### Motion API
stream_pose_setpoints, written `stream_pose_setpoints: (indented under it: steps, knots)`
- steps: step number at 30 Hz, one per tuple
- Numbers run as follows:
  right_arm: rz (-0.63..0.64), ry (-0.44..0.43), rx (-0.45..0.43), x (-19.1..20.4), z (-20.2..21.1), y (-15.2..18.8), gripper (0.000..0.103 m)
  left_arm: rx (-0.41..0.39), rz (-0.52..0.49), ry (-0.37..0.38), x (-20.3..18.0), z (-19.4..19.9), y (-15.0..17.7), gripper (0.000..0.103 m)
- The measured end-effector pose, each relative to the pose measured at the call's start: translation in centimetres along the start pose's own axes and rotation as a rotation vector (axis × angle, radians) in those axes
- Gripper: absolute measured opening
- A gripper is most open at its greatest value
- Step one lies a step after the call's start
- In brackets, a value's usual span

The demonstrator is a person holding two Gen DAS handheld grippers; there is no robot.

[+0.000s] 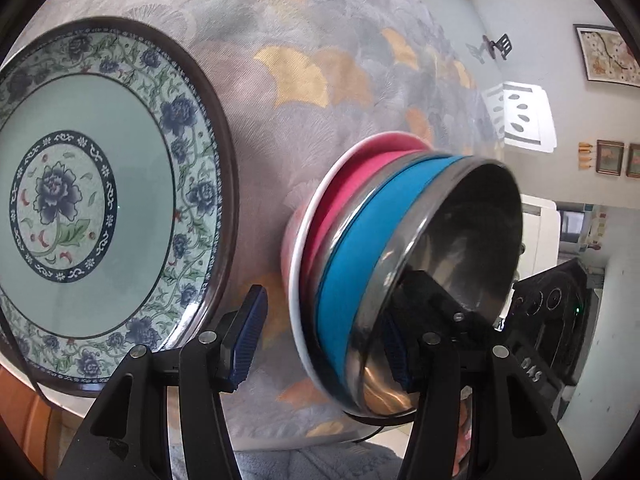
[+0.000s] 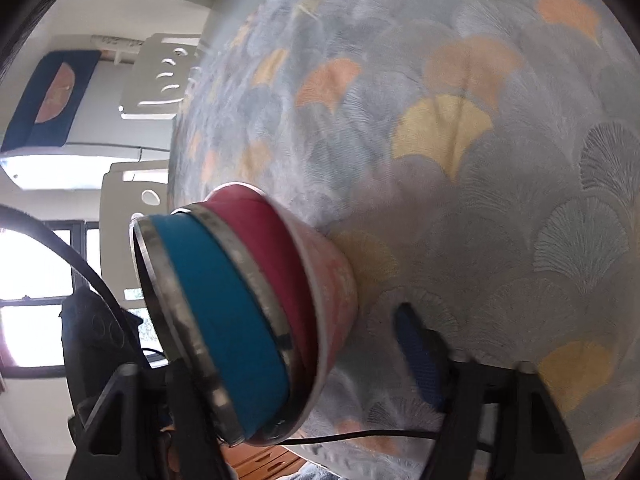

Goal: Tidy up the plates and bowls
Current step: 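Grip the nested three-bowl stack with both grippers and carry it to the plates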

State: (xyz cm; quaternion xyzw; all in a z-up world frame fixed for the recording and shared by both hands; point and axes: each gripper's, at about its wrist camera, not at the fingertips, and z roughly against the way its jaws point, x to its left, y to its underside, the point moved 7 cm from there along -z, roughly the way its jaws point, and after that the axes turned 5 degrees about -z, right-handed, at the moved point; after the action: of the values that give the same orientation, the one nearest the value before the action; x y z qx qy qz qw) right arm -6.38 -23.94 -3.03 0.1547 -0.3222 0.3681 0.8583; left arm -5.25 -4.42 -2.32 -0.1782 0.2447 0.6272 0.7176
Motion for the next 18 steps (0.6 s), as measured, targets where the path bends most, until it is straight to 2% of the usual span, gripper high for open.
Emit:
stream_pose_setpoints:
  steps: [2,4,9,18]
  knots:
    - [0.036,-0.004,-0.005,0.6,0.0,0.1,0.042,-0.009,-0.014,-0.004,-0.2,0.2,-0.1,0.050]
    - [0.068,0.018,-0.019,0.9,0.0,0.3,0.041,-0.026,-0.027,0.011,-0.7,0.8,0.0,0.048]
    - [0.071,0.027,-0.033,0.8,0.2,0.6,0.035,-0.054,-0.065,-0.031,-1.4,1.3,0.3,0.048]
    - [0.100,0.034,-0.061,1.2,1.1,1.1,0.035,-0.076,-0.079,-0.046,-1.6,2.1,1.1,0.048]
